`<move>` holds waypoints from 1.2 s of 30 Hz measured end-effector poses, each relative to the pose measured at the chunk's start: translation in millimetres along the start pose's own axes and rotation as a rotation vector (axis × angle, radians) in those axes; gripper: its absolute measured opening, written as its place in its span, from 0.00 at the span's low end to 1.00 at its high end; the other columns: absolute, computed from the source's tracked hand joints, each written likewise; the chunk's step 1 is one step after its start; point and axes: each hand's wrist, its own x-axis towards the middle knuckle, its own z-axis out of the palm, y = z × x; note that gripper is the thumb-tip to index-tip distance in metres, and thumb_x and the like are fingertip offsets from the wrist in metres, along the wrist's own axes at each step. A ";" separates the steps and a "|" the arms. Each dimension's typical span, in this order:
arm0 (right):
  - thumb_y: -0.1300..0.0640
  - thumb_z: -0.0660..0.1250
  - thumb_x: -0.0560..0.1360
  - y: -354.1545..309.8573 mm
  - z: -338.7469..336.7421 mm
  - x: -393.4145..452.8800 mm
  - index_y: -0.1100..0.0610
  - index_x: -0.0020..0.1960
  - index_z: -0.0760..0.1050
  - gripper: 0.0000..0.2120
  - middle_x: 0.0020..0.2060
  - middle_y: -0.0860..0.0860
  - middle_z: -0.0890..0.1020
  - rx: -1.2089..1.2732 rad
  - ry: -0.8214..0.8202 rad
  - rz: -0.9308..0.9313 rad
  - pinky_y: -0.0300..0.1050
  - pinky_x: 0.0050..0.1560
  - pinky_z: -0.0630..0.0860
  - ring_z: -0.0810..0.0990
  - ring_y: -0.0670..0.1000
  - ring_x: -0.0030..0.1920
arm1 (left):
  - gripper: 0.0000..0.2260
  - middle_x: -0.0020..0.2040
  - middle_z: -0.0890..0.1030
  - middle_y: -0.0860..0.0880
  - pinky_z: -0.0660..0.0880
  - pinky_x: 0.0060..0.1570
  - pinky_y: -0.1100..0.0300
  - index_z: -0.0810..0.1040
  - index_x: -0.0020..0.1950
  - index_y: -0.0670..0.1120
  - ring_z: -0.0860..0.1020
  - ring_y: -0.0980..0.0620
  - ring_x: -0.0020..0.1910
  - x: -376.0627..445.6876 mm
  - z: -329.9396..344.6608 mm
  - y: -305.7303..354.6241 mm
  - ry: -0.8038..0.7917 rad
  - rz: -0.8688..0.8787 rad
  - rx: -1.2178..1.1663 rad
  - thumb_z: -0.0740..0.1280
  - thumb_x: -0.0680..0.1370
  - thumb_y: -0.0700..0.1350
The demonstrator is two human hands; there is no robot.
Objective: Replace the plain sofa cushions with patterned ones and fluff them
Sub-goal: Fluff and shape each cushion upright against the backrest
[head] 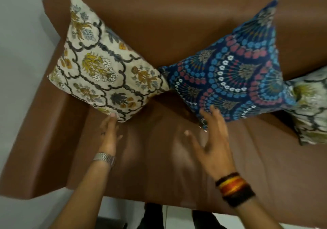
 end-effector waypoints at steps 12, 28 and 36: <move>0.20 0.62 0.69 78.5 -111.7 142.0 0.56 0.87 0.47 0.61 0.85 0.60 0.56 -0.013 0.233 0.287 0.64 0.81 0.60 0.57 0.65 0.84 | 0.54 0.81 0.68 0.46 0.80 0.60 0.36 0.66 0.81 0.56 0.71 0.39 0.75 -70.5 237.6 -17.2 -0.595 -0.250 -0.052 0.72 0.59 0.79; 0.38 0.65 0.82 217.6 -346.9 107.0 0.65 0.78 0.67 0.37 0.74 0.65 0.71 -0.191 0.585 0.228 0.56 0.76 0.65 0.68 0.63 0.77 | 0.33 0.80 0.68 0.45 0.77 0.64 0.35 0.65 0.81 0.56 0.70 0.40 0.75 -198.5 350.5 -73.1 -0.586 -0.331 -0.060 0.68 0.79 0.65; 0.32 0.66 0.79 347.8 -429.2 127.7 0.53 0.86 0.56 0.44 0.82 0.56 0.67 -0.132 0.206 0.294 0.59 0.79 0.67 0.69 0.59 0.80 | 0.42 0.72 0.76 0.52 0.82 0.55 0.46 0.69 0.78 0.58 0.77 0.50 0.65 -269.5 549.2 -111.3 -0.712 -0.280 -0.010 0.74 0.66 0.70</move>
